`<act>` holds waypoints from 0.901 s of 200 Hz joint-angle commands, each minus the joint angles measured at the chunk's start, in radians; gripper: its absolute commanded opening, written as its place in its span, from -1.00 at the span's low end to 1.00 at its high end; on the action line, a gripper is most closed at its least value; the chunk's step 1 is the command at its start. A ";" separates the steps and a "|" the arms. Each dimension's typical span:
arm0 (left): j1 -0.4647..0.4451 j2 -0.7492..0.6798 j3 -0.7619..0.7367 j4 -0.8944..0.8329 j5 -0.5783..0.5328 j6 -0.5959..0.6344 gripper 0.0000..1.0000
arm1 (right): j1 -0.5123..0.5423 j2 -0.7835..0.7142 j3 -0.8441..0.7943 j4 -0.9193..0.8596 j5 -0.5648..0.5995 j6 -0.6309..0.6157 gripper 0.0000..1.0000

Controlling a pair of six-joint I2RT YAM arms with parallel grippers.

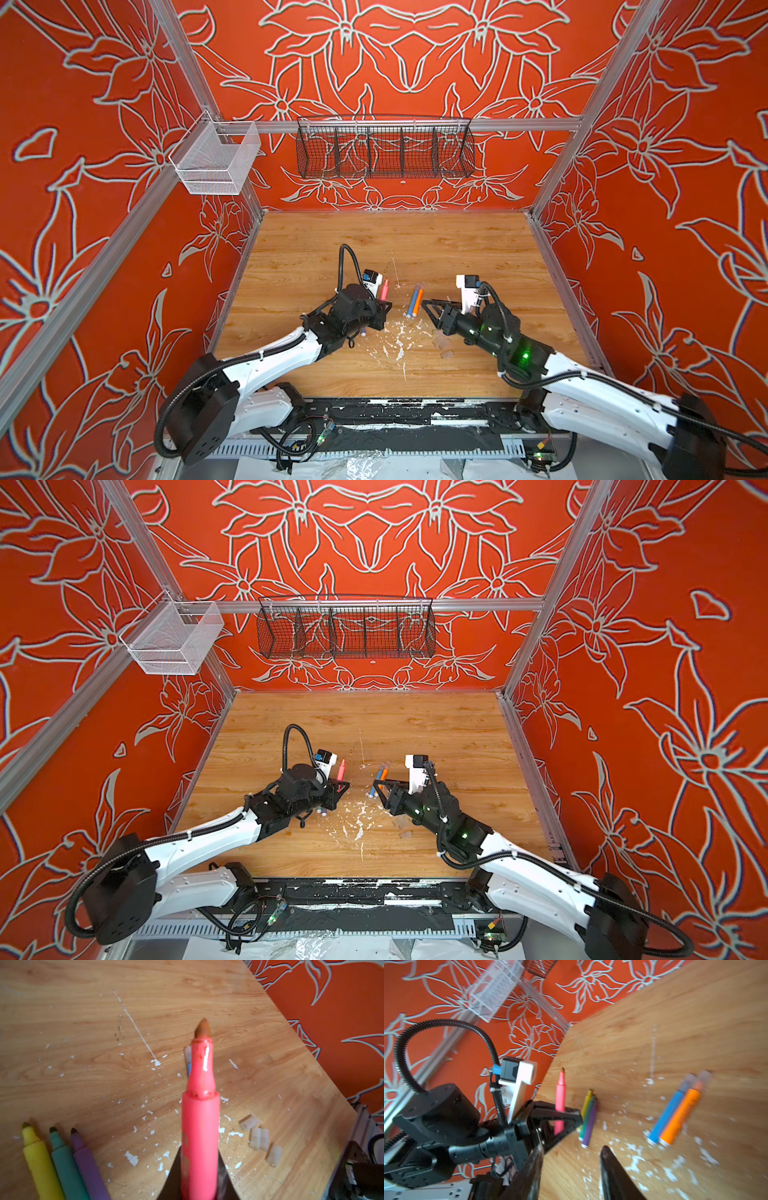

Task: Insert the pens into the pen caps
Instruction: 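Move the right gripper down to the translucent caps on the table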

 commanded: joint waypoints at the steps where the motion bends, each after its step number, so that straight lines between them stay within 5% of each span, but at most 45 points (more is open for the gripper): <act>1: 0.002 0.028 -0.023 0.057 0.052 -0.029 -1.00 | 0.006 -0.043 -0.015 -0.346 0.091 -0.008 -0.04; 54: 0.002 0.014 -0.043 0.036 0.029 -0.023 -1.00 | 0.006 0.014 0.011 -0.523 0.089 -0.025 -0.02; 180: 0.002 -0.098 -0.097 0.008 0.014 -0.043 -1.00 | 0.006 0.352 0.056 -0.380 0.084 -0.060 -0.04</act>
